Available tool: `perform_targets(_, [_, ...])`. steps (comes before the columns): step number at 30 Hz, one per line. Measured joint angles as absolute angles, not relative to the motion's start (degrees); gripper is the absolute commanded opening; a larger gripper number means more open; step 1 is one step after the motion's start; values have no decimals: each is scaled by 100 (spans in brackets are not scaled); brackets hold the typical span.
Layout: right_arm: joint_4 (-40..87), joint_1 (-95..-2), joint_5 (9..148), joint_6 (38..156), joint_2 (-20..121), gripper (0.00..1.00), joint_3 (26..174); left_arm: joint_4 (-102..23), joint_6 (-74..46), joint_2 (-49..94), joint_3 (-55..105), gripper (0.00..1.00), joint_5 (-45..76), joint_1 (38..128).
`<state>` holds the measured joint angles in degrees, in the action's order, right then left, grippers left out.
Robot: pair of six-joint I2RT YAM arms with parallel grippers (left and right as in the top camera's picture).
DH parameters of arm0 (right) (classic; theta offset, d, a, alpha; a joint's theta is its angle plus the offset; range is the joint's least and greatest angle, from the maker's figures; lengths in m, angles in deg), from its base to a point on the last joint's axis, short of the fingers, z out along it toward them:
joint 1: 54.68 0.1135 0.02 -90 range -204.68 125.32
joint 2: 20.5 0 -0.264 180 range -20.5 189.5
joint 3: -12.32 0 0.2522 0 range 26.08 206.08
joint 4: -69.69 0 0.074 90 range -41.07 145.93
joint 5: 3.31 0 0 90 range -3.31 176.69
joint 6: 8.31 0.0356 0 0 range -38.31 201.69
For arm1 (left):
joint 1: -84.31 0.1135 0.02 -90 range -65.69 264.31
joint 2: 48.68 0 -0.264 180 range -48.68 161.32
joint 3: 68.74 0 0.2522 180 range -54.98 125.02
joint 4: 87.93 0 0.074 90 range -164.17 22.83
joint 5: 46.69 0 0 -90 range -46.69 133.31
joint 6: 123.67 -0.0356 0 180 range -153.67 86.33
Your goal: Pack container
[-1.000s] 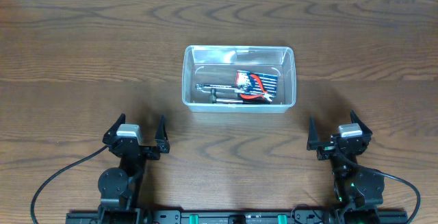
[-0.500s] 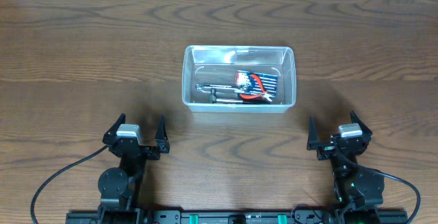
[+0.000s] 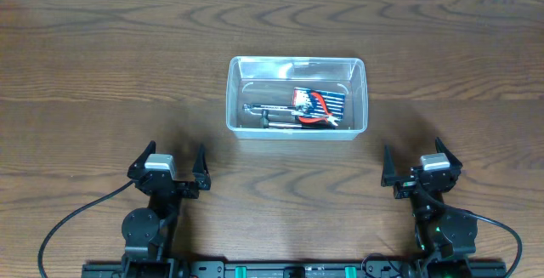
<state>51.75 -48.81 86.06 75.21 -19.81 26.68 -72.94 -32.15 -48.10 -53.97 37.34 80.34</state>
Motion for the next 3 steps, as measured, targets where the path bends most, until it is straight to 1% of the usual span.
perform_targets(3, [5175, -4881, 8606, 7521, -1979, 99, 2668, -7294, -3213, -4810, -5397, 99, 3734, 8034])
